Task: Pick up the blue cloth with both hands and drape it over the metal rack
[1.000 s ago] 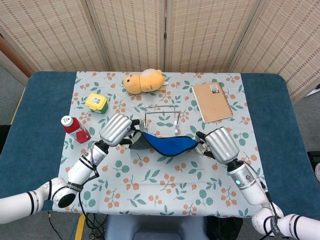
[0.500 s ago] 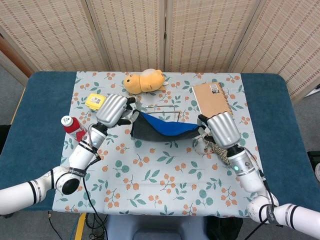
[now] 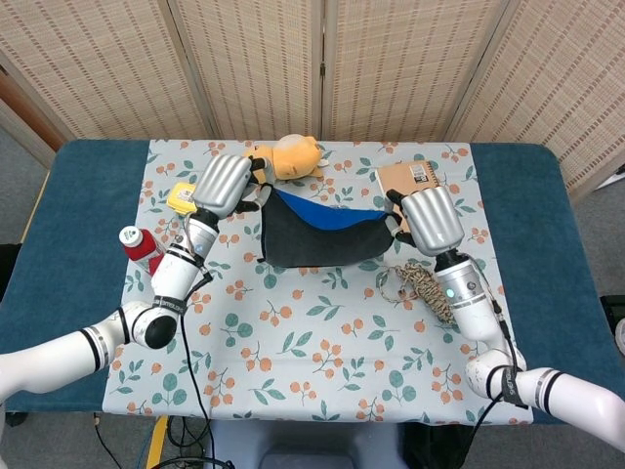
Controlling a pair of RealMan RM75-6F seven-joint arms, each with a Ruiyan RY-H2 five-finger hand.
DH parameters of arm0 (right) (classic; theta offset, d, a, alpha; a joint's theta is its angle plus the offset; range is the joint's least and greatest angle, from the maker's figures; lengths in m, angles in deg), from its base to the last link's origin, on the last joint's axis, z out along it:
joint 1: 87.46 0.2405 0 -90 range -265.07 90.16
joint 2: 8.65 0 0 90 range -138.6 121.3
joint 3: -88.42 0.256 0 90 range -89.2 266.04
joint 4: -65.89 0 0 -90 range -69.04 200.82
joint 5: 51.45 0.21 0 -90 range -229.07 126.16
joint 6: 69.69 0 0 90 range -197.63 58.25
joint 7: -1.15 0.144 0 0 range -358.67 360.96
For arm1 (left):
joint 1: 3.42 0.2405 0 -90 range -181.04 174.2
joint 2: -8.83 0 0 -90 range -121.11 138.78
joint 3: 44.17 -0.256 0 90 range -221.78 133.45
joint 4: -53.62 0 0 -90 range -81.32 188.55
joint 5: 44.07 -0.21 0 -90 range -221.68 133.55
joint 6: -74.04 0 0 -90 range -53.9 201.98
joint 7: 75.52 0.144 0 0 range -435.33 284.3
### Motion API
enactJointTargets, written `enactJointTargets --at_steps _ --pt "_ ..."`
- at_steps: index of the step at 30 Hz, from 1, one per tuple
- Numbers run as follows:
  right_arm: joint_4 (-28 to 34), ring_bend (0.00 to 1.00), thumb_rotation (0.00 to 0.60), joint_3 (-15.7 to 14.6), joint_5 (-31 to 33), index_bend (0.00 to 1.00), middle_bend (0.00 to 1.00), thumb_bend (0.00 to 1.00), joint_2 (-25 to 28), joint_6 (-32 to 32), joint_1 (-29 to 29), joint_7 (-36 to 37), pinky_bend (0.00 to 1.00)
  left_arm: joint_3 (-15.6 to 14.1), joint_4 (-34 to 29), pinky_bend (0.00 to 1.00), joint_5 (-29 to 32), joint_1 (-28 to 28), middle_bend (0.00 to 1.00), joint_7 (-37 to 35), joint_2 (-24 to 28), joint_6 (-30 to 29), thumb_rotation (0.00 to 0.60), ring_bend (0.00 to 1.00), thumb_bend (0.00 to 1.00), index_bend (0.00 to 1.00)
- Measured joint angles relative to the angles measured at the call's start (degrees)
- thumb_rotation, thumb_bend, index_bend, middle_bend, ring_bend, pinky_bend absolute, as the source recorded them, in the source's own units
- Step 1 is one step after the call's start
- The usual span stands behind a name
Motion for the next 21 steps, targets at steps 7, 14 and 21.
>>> enactJointTargets --at_steps 7,14,21 --pt "-4.15 0.95 0.600 1.04 3.01 0.71 0.98 0.55 -2.23 -1.69 2.63 -0.25 0.96 0.18 4.22 1.00 3.52 -2.10 1.00 1.89 -1.07 0.86 0.600 0.96 0.58 0.59" --pt "-8.55 0.95 0.600 1.73 5.07 0.71 0.98 0.55 -4.60 -3.37 5.71 -0.77 0.96 -0.11 8.57 1.00 5.55 -3.62 1.00 2.87 -2.20 1.88 0.600 0.96 0.58 0.59" --pt "-13.19 0.95 0.600 2.18 6.85 0.71 0.98 0.55 -6.88 -5.35 8.83 -1.41 0.96 -0.16 13.30 1.00 7.75 -5.15 1.00 3.69 -3.55 3.01 0.600 0.96 0.58 0.59"
